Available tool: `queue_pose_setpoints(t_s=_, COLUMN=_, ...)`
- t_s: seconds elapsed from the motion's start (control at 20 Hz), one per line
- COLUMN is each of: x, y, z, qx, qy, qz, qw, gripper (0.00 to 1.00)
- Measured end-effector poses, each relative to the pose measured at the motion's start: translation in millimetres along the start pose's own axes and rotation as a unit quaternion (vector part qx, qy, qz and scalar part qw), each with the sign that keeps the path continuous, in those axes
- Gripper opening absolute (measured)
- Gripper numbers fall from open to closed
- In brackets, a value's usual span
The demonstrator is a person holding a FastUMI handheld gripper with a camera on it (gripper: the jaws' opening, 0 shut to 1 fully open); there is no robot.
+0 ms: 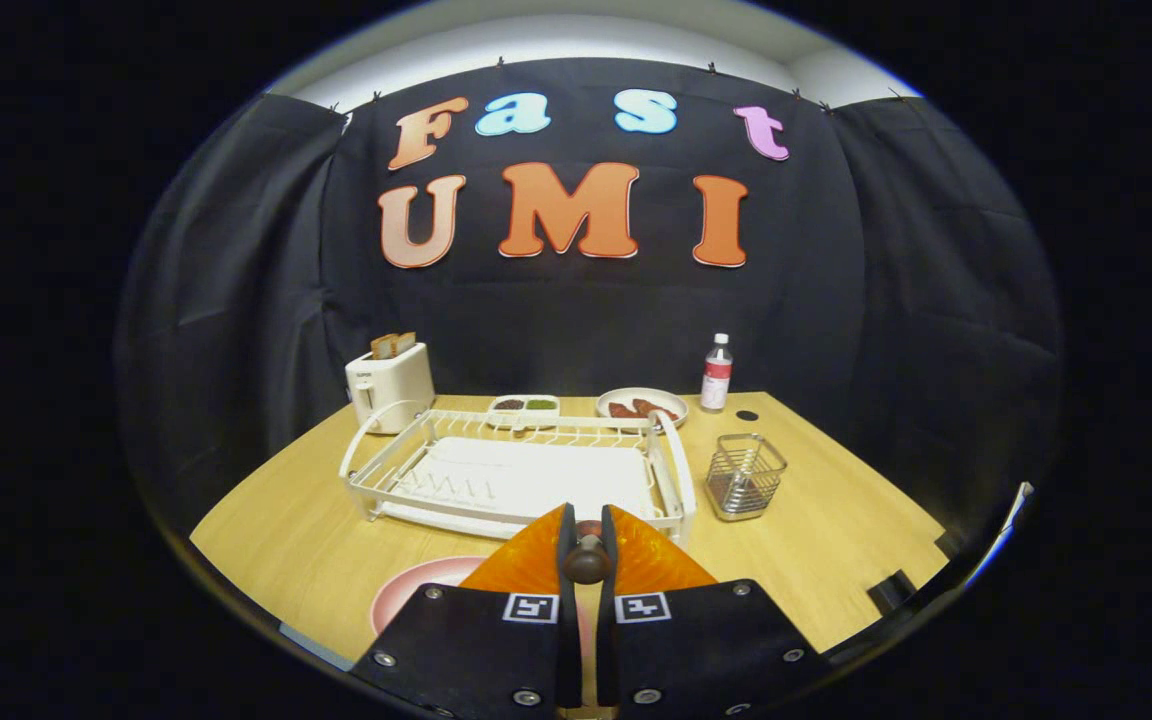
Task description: Take the plate from the dish rack, then take the spoon from the basket and place it into the plate.
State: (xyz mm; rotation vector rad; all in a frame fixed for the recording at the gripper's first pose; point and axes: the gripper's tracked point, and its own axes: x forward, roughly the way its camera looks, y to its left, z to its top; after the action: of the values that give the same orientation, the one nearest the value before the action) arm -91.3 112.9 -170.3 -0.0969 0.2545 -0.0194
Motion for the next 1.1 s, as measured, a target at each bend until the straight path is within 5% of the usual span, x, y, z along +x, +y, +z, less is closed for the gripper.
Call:
queue_pose_setpoints(t_s=0.4, x=3.2, y=61.5, z=-46.2, qx=-0.009, qy=0.035, qz=0.053, qw=0.998, gripper=0.06)
queue_pose_setpoints(t_s=1.1, x=8.7, y=73.5, z=-79.1, qx=-0.008, qy=0.056, qz=0.07, qw=0.996, gripper=0.09)
